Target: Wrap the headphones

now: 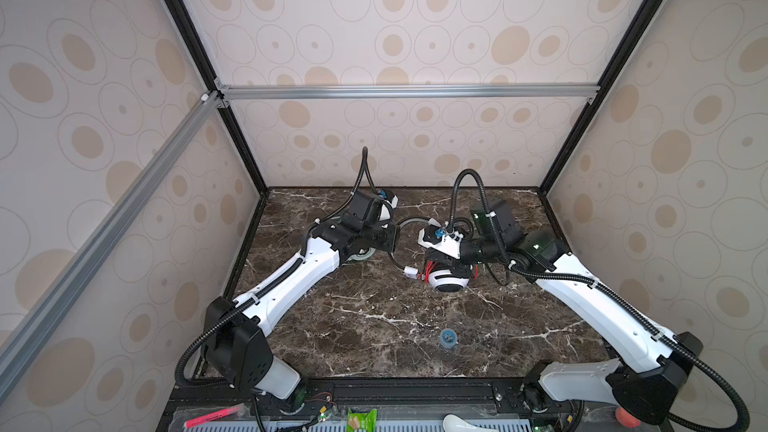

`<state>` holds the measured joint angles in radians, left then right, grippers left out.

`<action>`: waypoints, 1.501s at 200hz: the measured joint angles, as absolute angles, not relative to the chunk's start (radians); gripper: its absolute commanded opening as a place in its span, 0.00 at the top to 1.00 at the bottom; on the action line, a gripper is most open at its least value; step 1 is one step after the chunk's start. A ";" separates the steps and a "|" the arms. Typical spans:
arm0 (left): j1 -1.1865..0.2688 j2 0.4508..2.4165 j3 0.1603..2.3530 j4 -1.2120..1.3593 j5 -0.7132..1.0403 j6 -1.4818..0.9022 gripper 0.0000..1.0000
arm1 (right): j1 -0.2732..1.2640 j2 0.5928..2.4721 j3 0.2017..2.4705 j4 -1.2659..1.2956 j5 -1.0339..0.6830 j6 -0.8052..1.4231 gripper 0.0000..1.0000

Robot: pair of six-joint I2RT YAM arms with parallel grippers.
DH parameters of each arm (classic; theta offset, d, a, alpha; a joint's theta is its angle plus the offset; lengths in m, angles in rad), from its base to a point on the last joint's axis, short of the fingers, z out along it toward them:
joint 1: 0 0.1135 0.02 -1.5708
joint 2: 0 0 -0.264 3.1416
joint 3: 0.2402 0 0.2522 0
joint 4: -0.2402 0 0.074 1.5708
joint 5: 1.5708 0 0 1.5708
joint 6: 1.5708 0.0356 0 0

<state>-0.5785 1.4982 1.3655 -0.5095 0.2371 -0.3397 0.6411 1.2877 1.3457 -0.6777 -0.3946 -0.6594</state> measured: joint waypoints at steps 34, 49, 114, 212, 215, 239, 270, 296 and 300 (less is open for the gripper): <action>-0.571 1.498 1.365 -0.510 0.239 -0.340 1.00 | 0.637 1.276 1.310 -0.648 -0.383 -0.657 0.89; -0.569 1.498 1.365 -0.510 0.241 -0.340 1.00 | 0.626 1.271 1.292 -0.627 -0.387 -0.648 0.83; -0.553 1.498 1.365 -0.525 0.241 -0.339 1.00 | 0.588 1.279 1.278 -0.540 -0.393 -0.603 0.79; -0.550 1.499 1.366 -0.574 0.209 -0.336 1.00 | 0.582 1.262 1.278 -0.531 -0.389 -0.568 0.56; -0.550 1.500 1.366 -0.574 0.207 -0.336 1.00 | 0.581 1.260 1.278 -0.531 -0.389 -0.565 0.55; -0.548 1.503 1.366 -0.580 0.194 -0.336 1.00 | 0.581 1.247 1.278 -0.530 -0.387 -0.557 0.55; -0.546 1.504 1.370 -0.596 0.185 -0.336 1.00 | 0.581 1.243 1.278 -0.525 -0.369 -0.535 0.53; -0.546 1.514 1.388 -0.612 0.171 -0.336 1.00 | 0.581 1.234 1.278 -0.507 -0.355 -0.513 0.50; -0.546 1.516 1.392 -0.615 0.168 -0.337 1.00 | 0.581 1.230 1.279 -0.504 -0.351 -0.511 0.50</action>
